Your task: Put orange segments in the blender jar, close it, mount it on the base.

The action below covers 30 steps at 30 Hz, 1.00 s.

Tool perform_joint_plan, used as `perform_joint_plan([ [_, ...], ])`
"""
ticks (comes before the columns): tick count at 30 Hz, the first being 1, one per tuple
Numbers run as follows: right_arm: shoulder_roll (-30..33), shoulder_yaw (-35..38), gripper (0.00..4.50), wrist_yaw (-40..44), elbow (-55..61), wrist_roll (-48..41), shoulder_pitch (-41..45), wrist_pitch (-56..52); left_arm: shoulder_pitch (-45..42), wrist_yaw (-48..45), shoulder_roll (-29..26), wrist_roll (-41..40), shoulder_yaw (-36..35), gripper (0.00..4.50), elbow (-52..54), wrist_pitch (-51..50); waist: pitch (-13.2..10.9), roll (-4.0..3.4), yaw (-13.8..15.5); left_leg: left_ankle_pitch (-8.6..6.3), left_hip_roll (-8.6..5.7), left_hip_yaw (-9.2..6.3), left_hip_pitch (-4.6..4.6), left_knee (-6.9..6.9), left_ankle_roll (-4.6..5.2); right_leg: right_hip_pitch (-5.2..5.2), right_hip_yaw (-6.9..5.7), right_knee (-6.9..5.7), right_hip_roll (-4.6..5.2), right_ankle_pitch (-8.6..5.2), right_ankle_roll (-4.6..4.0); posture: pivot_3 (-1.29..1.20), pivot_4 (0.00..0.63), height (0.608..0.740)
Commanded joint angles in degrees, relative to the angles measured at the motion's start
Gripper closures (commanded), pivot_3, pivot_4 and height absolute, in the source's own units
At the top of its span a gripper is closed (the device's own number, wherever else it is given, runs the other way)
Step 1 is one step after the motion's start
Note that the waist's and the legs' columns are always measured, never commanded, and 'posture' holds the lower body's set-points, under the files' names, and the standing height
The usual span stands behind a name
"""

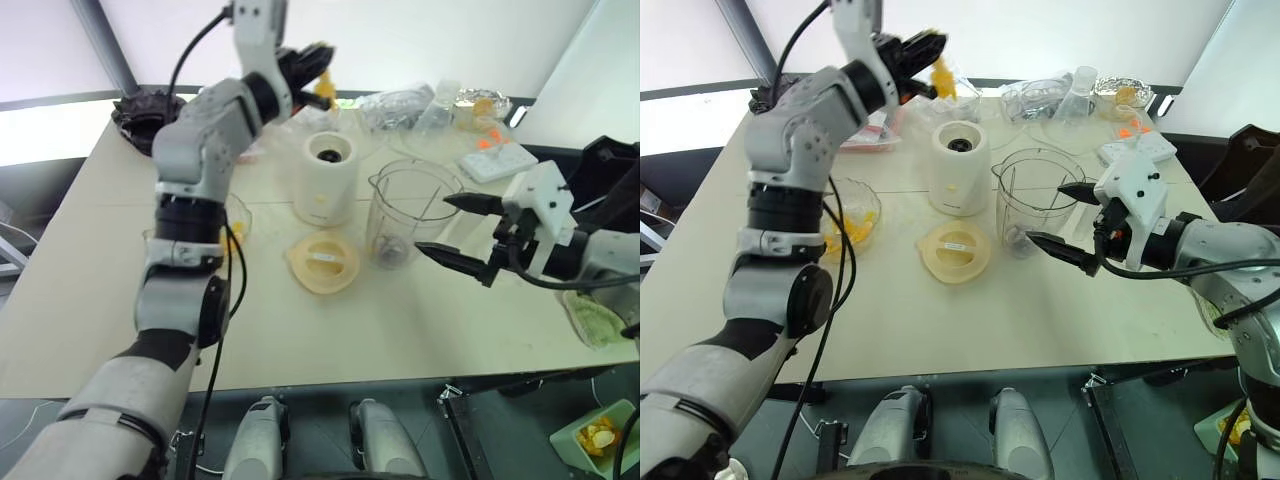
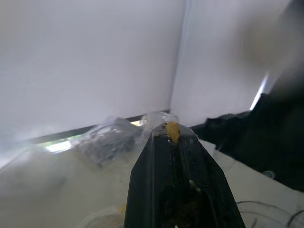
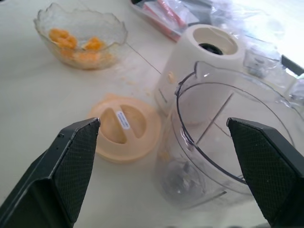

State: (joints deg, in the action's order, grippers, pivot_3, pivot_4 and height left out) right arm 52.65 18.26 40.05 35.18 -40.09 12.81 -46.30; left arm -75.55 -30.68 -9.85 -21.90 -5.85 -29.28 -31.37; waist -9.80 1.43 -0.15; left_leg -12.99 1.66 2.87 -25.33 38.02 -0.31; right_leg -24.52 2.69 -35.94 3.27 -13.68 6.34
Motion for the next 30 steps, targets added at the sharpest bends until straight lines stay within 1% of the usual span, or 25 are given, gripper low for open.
perform_joint_plan([
  [1, -1.6, 5.2, 0.00, -4.1, 5.8, -1.9, -3.1, -1.5, -5.4, -5.9, 2.1, 0.1, 1.3, 4.46, -6.7, 4.6, 0.0, 0.00, 0.1, 0.00, 0.00, 0.00, 0.00, -0.01, 0.01, 0.00, 0.00, 0.00, 0.00, 0.00, 0.00, 0.00, 0.150, 0.740],
  [7, -4.8, 12.2, 0.00, -10.7, 14.1, -4.7, -11.1, -4.4, -10.7, -15.2, 5.8, 0.1, 2.4, 4.46, -16.6, 7.5, 0.0, 0.00, 0.4, -0.01, 0.03, -0.01, -0.03, -0.01, 0.02, -0.06, 0.01, 0.01, -0.04, -0.02, -0.01, 0.00, 0.150, 0.740],
  [14, -8.7, 18.5, 0.00, -17.8, 22.2, -8.5, -19.6, -6.1, -11.8, -24.6, 8.7, 3.4, 5.7, 4.46, -24.6, 11.1, 0.0, 0.00, 0.9, -0.02, 0.04, -0.02, -0.06, -0.01, 0.02, -0.07, 0.01, 0.05, -0.03, -0.02, -0.03, 0.00, 0.150, 0.740],
  [18, -9.2, 19.9, 0.00, -20.5, 24.3, -10.6, -22.4, -5.9, -10.5, -32.5, 8.8, 6.3, 8.6, 4.46, -27.5, 13.2, 0.0, 0.00, 0.7, -0.02, 0.04, -0.02, -0.07, -0.01, 0.03, -0.06, 0.01, 0.09, -0.03, -0.02, -0.04, 0.00, 0.150, 0.740],
  [22, -8.5, 20.2, 0.00, -22.4, 24.8, -12.5, -23.9, -5.1, -9.5, -36.3, 8.8, 8.9, 10.4, 4.46, -29.4, 15.4, 0.0, -0.01, 0.7, -0.02, 0.08, -0.02, -0.06, -0.01, 0.04, -0.06, 0.01, 0.10, -0.04, -0.02, -0.06, 0.00, 0.150, 0.740],
  [25, -7.9, 19.8, 0.00, -23.7, 24.8, -13.4, -24.3, -4.6, -9.4, -35.4, 9.2, 11.3, 10.9, 3.74, -32.2, 18.2, 0.0, -0.01, 0.8, -0.03, 0.08, -0.02, -0.06, -0.01, 0.04, -0.06, 0.01, 0.10, -0.03, -0.02, -0.06, 0.00, 0.150, 0.740],
  [26, -7.7, 19.6, 0.00, -24.1, 24.8, -13.7, -24.5, -4.5, -9.5, -35.2, 9.3, 11.7, 10.8, 3.22, -32.8, 18.8, 0.0, -0.01, 0.8, -0.03, 0.08, -0.02, -0.07, -0.01, 0.04, -0.06, 0.01, 0.10, -0.03, -0.02, -0.06, 0.00, 0.150, 0.740],
  [27, -7.4, 19.5, 0.00, -24.5, 24.8, -14.1, -24.7, -4.3, -9.6, -34.9, 9.4, 12.0, 10.6, 2.88, -33.5, 19.3, 0.0, -0.01, 0.8, -0.03, 0.08, -0.02, -0.08, -0.01, 0.05, -0.06, 0.01, 0.10, -0.03, -0.02, -0.06, 0.00, 0.150, 0.740],
  [30, -6.5, 19.5, 0.00, -25.7, 24.8, -15.5, -25.7, -3.4, -9.7, -34.4, 9.5, 13.0, 10.3, 1.44, -35.3, 20.7, 0.0, -0.01, 0.9, -0.04, 0.08, -0.02, -0.09, -0.01, 0.07, -0.06, 0.01, 0.12, -0.03, -0.02, -0.06, 0.00, 0.150, 0.740],
])
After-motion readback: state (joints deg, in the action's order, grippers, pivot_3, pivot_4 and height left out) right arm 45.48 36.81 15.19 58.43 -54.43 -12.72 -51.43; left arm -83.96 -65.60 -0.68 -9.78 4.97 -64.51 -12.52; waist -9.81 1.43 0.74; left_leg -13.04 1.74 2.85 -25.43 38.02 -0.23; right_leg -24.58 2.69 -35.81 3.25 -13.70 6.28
